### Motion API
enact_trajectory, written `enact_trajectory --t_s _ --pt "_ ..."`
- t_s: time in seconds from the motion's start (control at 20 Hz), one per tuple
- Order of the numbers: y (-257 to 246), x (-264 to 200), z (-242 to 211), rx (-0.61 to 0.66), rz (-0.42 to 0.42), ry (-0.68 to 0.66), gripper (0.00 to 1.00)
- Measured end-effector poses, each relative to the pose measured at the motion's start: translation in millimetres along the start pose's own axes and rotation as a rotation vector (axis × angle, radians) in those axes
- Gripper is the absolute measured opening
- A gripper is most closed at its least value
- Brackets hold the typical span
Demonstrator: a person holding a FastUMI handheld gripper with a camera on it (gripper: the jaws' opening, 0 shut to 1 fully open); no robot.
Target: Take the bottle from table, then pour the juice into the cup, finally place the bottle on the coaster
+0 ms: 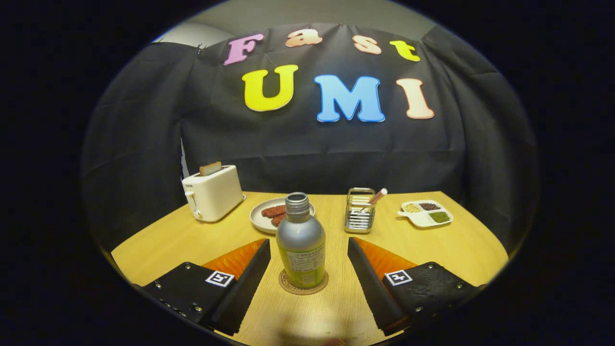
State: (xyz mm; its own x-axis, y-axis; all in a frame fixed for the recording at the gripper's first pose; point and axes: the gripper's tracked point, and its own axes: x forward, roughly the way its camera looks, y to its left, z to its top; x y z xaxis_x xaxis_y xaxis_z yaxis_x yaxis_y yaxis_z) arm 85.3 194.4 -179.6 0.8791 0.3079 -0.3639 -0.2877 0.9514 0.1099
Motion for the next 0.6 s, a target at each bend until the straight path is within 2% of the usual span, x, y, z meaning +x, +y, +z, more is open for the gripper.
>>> enact_trajectory --t_s 0.3,0.6 --pt "-2 -89 75 -0.065 -0.064 -0.114 0.98" --pt "7 -143 110 -0.062 -0.082 -0.197 0.98"
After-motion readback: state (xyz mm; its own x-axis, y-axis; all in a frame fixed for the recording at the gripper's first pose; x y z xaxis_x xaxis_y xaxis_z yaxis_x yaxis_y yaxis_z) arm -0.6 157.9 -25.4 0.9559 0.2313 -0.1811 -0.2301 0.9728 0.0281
